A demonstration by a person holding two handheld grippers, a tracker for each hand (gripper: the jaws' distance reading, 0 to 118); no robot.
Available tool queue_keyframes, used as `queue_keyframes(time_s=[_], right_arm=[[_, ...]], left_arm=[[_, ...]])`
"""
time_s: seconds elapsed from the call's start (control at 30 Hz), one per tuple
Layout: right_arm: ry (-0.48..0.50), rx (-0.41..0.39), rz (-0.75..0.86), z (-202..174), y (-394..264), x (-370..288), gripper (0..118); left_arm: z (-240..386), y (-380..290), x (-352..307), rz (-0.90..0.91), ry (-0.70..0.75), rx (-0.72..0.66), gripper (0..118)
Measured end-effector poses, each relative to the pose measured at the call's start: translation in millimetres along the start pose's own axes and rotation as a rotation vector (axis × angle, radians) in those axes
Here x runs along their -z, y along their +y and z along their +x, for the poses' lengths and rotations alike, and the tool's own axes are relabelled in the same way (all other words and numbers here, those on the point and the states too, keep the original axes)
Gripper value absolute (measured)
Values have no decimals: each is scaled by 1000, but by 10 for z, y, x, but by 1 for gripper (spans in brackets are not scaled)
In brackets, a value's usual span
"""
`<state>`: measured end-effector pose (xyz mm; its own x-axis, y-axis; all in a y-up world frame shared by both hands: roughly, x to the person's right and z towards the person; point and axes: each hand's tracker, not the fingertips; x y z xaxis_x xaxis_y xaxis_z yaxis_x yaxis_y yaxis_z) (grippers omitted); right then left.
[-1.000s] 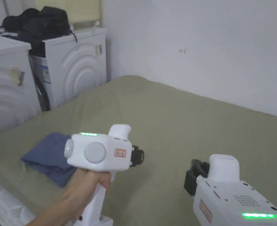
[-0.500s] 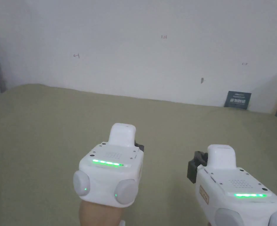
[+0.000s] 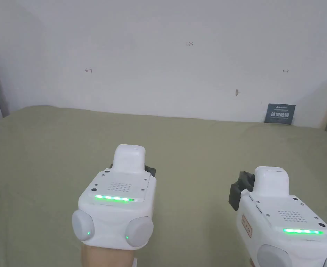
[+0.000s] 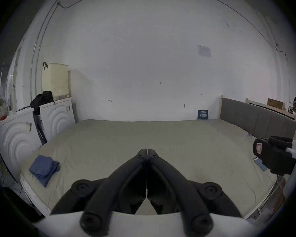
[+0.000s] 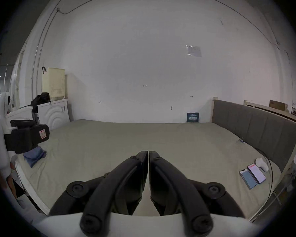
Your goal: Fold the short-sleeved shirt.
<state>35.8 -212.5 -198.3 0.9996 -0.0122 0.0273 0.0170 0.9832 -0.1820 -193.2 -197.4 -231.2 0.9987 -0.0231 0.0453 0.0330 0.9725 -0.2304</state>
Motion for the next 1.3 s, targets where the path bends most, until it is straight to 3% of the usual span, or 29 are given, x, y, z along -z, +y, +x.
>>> queue_keyframes(time_s=[0.17, 0.2, 0.23, 0.27, 0.3, 0.33, 0.37, 0.4, 0.43, 0.6, 0.73, 0.9, 1.17, 1.3], right_arm=[[5, -6, 26, -51, 66, 2, 9], [4, -7, 30, -64, 82, -3, 14], [0, -9, 34, -66, 95, -8, 24], [-5, -12, 41, -65, 103, -13, 39], [-12, -14, 53, -62, 118, -25, 74], [-22, -15, 56, -52, 114, -19, 108], [-21, -14, 54, -39, 129, -10, 117], [9, -1, 45, -35, 91, -37, 116], [-19, -26, 99, -45, 71, -75, 118], [-4, -13, 83, -64, 115, -66, 118], [15, 0, 64, -59, 141, -80, 118], [11, -32, 45, -87, 133, -120, 118], [-24, -43, 19, -122, 169, -179, 118], [35, -29, -89, -122, 236, -235, 118]], left_arm=[[-45, 33, -29, 20, 7, -9, 4], [-48, 40, -24, 21, 18, -1, 12], [-60, 43, -19, 18, 18, -1, 24], [-76, 46, -17, 19, 16, -7, 46], [-83, 42, -14, 24, 22, -15, 91], [-85, 40, 5, 22, 32, -13, 118], [-93, 40, 24, 11, 38, -6, 118], [-73, 23, -39, 90, 24, -31, 118], [-44, 0, -67, 46, 28, -14, 118], [-4, -36, -88, 57, 42, -20, 118], [24, -34, -101, -20, 137, 75, 118], [-79, -66, -241, -65, 79, -85, 118], [-27, -62, -335, -47, 83, 11, 118], [-93, 15, -355, -110, 112, -32, 118]])
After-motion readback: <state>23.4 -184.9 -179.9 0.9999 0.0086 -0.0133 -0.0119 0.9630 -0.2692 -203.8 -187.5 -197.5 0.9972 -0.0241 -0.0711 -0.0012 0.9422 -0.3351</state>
